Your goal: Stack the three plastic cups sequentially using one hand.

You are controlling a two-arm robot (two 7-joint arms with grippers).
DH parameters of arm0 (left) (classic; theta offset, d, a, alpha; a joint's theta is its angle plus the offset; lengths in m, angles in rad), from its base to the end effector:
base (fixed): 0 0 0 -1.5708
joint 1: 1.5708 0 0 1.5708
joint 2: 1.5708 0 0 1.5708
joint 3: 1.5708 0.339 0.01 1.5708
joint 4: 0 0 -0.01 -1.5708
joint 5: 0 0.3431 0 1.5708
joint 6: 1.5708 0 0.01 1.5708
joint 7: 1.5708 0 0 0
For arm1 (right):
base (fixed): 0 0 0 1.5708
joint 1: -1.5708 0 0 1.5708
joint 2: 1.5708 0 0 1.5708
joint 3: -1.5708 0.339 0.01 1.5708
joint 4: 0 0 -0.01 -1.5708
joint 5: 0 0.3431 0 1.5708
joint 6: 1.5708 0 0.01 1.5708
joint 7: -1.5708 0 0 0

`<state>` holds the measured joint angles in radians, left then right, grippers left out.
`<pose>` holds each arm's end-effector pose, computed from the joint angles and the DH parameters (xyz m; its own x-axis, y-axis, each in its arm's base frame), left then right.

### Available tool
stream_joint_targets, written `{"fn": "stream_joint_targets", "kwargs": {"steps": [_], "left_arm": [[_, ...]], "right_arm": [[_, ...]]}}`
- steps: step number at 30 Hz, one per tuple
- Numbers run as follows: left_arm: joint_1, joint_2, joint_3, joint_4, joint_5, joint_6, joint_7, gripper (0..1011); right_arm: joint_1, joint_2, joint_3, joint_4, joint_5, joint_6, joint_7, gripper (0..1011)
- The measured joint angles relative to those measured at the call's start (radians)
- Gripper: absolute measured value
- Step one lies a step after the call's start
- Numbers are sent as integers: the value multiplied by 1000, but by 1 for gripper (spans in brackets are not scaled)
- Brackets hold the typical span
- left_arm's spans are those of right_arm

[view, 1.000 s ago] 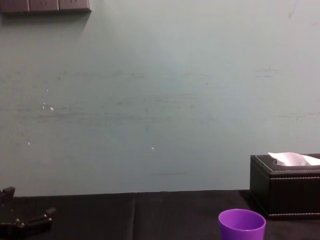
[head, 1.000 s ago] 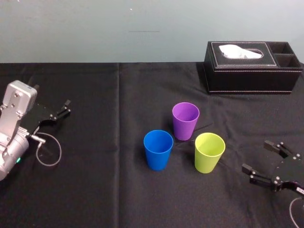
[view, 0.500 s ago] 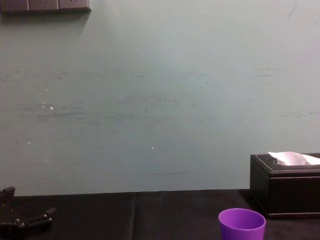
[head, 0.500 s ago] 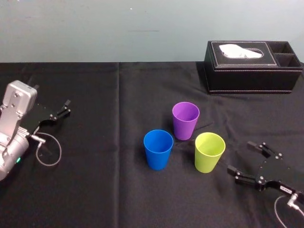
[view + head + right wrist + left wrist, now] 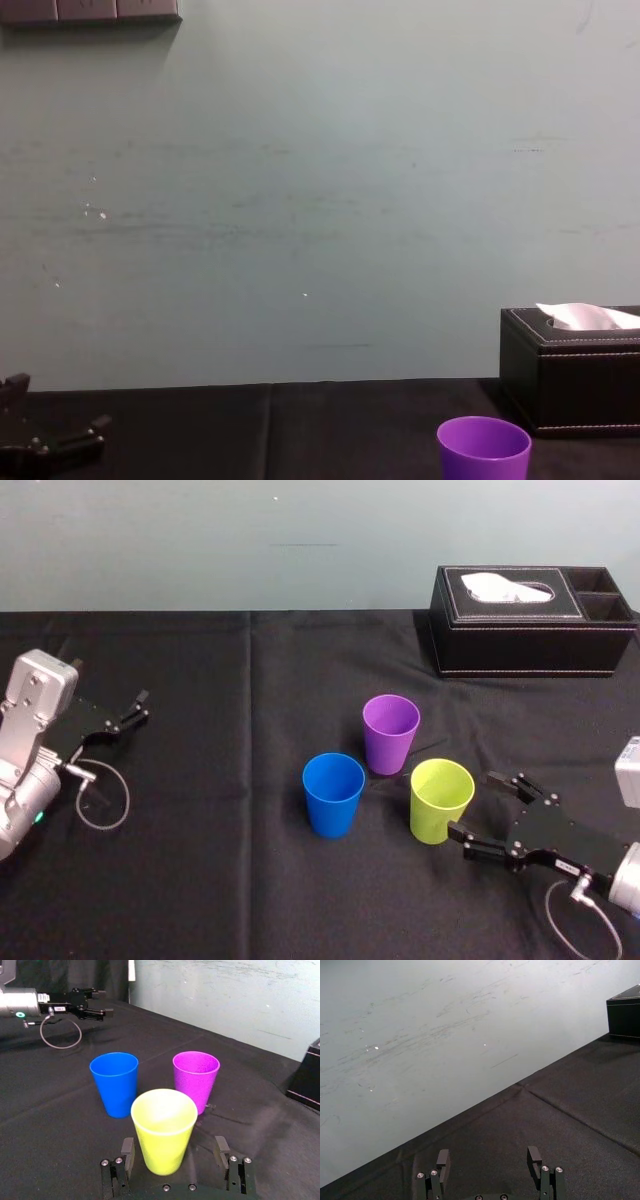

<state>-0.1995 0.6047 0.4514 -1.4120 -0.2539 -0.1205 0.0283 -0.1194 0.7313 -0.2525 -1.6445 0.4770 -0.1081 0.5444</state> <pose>0.3985 0.1015 -0.3484 0.2923 0.8803 0.3738 -0.9553 0.2873 0.0703 0.3131 -0.1480 -0.3396 0.7356 -0.6692 0.1048 0.6744 0.7092 -0.2055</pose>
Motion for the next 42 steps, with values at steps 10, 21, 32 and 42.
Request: {"fn": "stream_joint_targets", "kwargs": {"steps": [10, 21, 32, 42], "left_arm": [[0, 0, 0, 0, 0, 0, 0, 1011], [0, 0, 0, 0, 0, 0, 0, 1012], [0, 0, 0, 0, 0, 0, 0, 1011], [0, 0, 0, 0, 0, 0, 0, 1011]], "right_arm": [[60, -47, -30, 33, -30, 22, 21, 1003], [104, -84, -53, 78, -27, 29, 39, 1003], [102, -81, -51, 74, -26, 29, 39, 907], [100, -80, -50, 72, -26, 29, 38, 751]]}}
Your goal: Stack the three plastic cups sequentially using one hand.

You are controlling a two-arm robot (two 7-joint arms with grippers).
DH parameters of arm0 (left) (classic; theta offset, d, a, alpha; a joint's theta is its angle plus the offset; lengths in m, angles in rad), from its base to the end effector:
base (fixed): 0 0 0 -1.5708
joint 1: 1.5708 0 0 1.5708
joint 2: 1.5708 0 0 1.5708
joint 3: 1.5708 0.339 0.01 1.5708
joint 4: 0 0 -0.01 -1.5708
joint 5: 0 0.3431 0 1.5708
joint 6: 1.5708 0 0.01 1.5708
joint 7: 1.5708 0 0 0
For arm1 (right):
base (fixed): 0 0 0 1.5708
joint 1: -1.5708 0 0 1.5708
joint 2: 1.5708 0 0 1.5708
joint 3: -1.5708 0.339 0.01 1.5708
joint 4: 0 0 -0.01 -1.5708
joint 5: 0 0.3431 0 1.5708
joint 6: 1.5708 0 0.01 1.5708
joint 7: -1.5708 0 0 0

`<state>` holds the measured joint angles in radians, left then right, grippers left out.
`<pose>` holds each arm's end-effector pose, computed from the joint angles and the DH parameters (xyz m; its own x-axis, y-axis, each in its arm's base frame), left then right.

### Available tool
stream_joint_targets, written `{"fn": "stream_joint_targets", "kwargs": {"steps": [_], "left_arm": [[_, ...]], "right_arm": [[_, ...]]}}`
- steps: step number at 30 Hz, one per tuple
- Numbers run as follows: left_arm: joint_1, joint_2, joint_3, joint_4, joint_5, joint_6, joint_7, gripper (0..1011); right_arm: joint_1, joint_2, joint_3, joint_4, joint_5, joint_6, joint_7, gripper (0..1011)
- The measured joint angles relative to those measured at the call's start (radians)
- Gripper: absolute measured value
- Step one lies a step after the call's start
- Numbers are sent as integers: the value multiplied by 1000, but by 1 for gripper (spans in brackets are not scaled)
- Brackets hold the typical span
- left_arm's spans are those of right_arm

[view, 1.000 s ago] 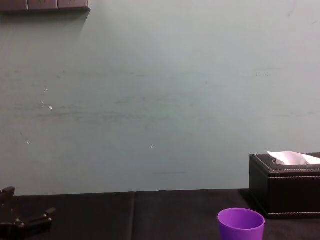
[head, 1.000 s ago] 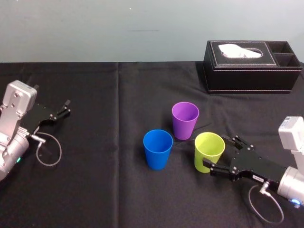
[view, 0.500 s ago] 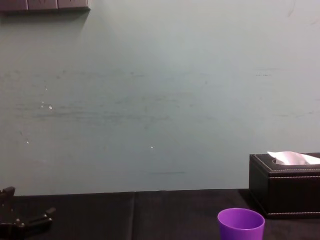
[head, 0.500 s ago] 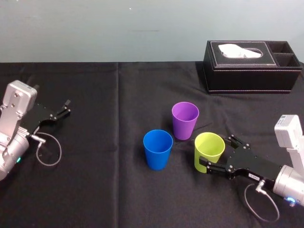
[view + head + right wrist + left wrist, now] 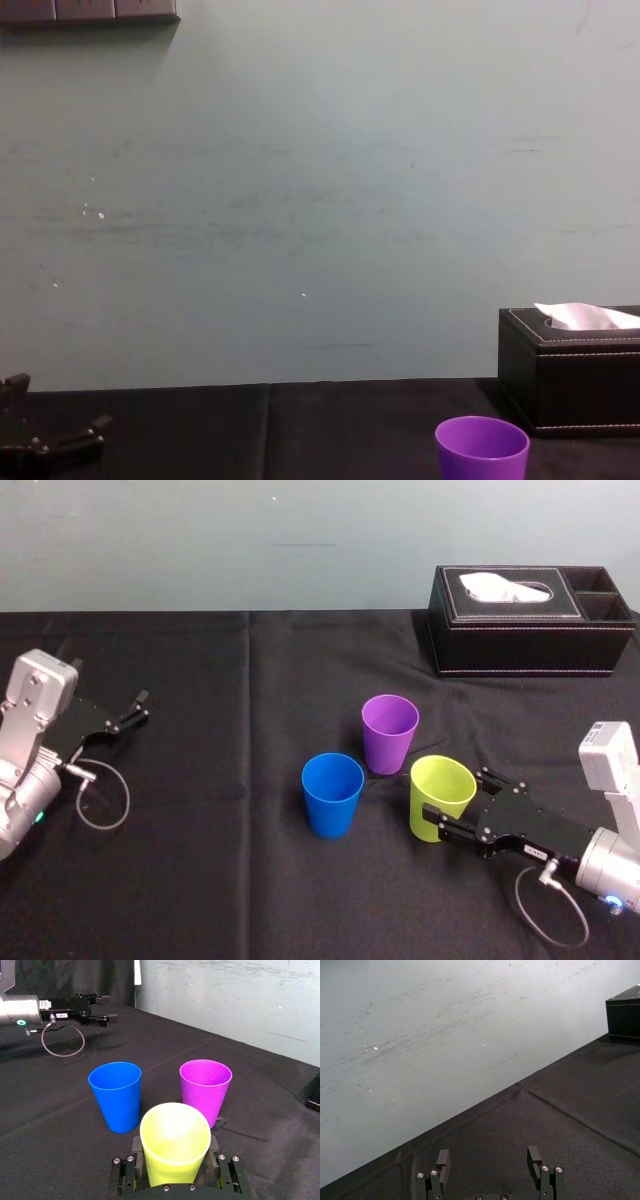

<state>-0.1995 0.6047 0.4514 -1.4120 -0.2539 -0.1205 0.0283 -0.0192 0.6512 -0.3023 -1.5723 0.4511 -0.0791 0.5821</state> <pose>0.3985 0.1015 -0.3484 0.2923 0.8803 0.3738 -0.9553 0.2873 0.0703 0.3401 -0.1251 -0.3485 0.7547 -0.6518 0.0746 0.6522 0.7329 -0.1935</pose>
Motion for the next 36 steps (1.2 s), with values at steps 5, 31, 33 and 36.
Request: {"fn": "stream_joint_targets", "kwargs": {"steps": [5, 31, 33, 36], "left_arm": [[0, 0, 0, 0, 0, 0, 0, 1011], [0, 0, 0, 0, 0, 0, 0, 1011], [0, 0, 0, 0, 0, 0, 0, 1011], [0, 0, 0, 0, 0, 0, 0, 1012]], "right_arm": [[0, 0, 0, 0, 0, 0, 0, 733], [-121, 12, 122, -189, 21, -2, -106, 731], [-112, 11, 129, -206, 22, 31, -120, 731], [-84, 6, 130, -215, 23, 73, -131, 731]]}}
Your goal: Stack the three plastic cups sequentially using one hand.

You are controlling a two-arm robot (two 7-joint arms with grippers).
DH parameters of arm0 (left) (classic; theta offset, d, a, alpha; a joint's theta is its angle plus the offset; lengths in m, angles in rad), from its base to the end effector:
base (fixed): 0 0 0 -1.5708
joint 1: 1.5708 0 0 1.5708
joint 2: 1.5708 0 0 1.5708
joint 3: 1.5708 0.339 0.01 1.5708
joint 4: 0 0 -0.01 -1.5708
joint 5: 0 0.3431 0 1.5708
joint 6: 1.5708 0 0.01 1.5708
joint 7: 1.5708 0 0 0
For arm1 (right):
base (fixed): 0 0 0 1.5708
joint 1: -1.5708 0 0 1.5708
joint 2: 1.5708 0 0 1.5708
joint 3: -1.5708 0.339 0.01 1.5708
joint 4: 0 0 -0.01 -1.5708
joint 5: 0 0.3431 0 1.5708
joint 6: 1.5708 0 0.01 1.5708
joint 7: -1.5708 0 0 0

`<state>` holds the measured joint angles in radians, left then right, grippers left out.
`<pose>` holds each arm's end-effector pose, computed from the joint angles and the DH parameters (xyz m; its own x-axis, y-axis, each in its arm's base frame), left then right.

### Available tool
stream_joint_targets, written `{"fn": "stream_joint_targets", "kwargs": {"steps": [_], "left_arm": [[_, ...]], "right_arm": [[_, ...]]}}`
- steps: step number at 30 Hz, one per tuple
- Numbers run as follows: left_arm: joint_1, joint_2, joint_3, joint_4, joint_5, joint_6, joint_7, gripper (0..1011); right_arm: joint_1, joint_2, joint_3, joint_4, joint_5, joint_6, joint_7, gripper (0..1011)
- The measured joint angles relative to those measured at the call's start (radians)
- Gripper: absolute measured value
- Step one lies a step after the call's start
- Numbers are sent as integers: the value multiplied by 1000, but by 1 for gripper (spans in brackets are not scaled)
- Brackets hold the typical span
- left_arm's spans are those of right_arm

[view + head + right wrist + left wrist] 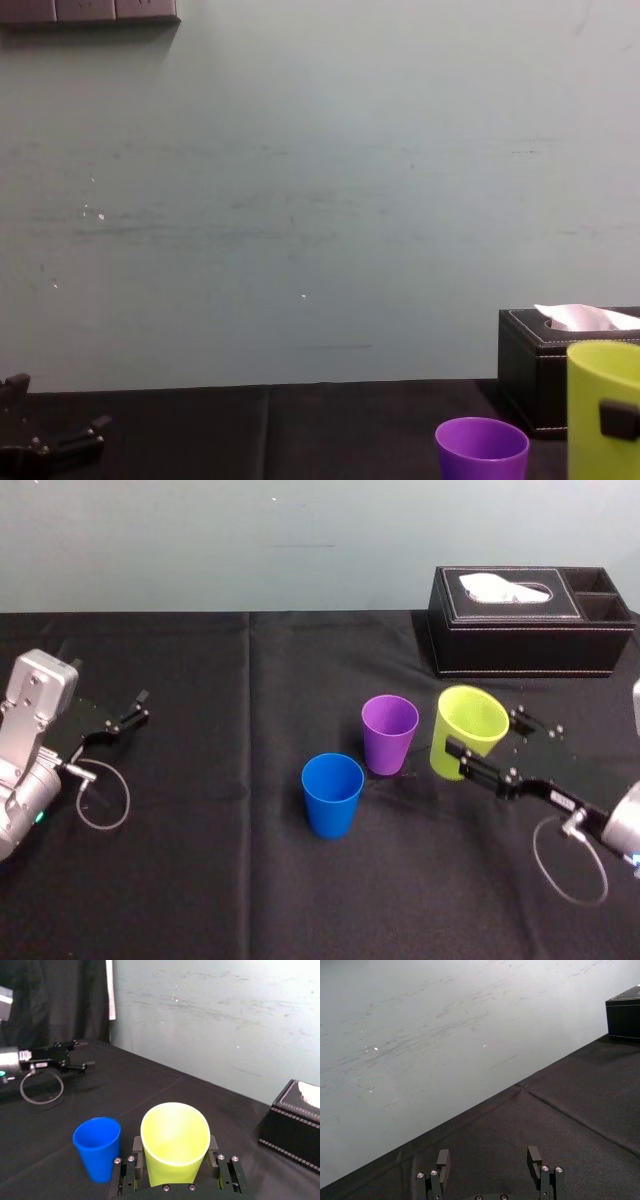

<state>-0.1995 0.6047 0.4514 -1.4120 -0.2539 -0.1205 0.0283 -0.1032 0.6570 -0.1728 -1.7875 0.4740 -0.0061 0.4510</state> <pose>0.3985 0.1015 -0.3484 0.2923 0.8803 0.3738 -0.9553 0.2873 0.0703 0.3237 -0.1180 -0.2884 0.6596 -0.7421 0.1196 0.7515 0.6540 -0.0865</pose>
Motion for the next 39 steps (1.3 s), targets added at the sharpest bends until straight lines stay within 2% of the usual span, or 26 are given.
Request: {"fn": "stream_joint_targets", "kwargs": {"steps": [4, 8, 9, 18, 28, 39], "left_arm": [[0, 0, 0, 0, 0, 0, 0, 1011], [0, 0, 0, 0, 0, 0, 0, 1012], [0, 0, 0, 0, 0, 0, 0, 1012], [0, 0, 0, 0, 0, 0, 0, 1011], [0, 0, 0, 0, 0, 0, 0, 1011], [0, 0, 0, 0, 0, 0, 0, 1011]], "right_arm": [[47, -9, -13, 5, -2, 35, -3, 731], [119, -27, -38, 35, -5, 63, -1, 731], [119, -27, -38, 35, -5, 63, -1, 731], [248, -76, -103, 121, -22, 96, 5, 731], [320, -115, -154, 173, -43, 102, 6, 731], [358, -139, -188, 226, -67, 105, 6, 731]]}}
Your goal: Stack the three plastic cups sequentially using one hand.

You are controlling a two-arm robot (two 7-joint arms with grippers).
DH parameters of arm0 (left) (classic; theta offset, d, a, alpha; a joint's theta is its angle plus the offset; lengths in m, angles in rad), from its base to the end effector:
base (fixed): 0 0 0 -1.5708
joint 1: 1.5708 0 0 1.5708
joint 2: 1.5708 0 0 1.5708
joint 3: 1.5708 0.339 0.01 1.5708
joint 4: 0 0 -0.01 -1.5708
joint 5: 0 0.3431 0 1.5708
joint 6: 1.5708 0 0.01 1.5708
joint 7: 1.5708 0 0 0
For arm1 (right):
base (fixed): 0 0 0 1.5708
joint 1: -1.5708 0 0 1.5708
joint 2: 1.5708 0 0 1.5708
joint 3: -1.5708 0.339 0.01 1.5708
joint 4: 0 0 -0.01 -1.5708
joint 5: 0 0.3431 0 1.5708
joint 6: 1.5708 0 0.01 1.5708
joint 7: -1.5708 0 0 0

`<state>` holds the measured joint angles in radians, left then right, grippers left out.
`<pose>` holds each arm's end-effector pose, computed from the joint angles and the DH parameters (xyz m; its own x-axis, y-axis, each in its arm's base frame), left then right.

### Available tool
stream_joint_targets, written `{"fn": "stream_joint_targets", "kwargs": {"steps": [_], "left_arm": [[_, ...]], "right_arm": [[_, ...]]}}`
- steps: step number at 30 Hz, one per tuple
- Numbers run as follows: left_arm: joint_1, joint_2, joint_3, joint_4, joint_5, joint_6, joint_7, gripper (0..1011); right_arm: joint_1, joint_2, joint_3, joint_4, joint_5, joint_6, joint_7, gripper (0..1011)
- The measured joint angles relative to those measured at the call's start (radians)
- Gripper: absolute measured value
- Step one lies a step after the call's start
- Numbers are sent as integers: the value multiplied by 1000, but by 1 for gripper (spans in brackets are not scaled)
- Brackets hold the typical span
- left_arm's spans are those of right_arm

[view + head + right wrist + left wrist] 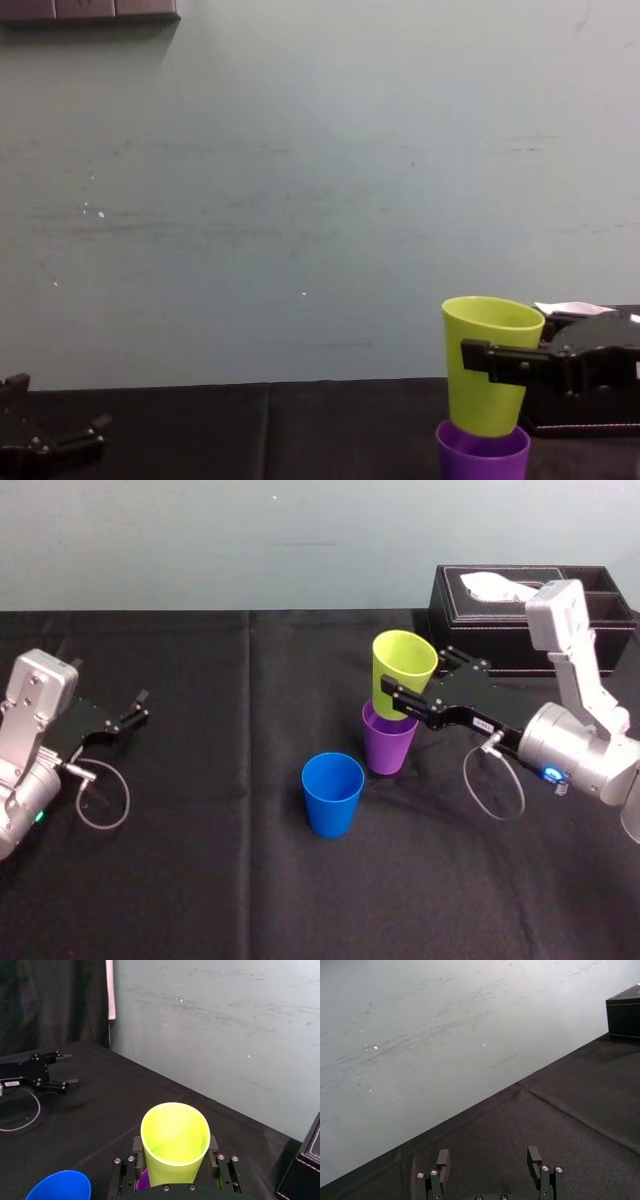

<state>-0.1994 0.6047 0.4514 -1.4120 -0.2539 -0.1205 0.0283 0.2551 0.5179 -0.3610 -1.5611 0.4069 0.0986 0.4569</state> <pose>0.3984 0.1015 -0.3484 0.2923 0.8803 0.3737 -0.9552 0.2873 0.0704 0.4219 -0.0632 -0.2730 0.6822 -0.7201 0.1270 0.7311 0.6741 -0.1054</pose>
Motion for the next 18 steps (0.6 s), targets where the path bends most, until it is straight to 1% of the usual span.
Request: {"fn": "stream_joint_targets", "kwargs": {"steps": [9, 18], "left_arm": [[0, 0, 0, 0, 0, 0, 0, 1011], [0, 0, 0, 0, 0, 0, 0, 1011]], "right_arm": [[16, -16, -23, 31, -28, -2, 0, 731], [20, -24, -26, 64, -37, -17, 6, 731]]}}
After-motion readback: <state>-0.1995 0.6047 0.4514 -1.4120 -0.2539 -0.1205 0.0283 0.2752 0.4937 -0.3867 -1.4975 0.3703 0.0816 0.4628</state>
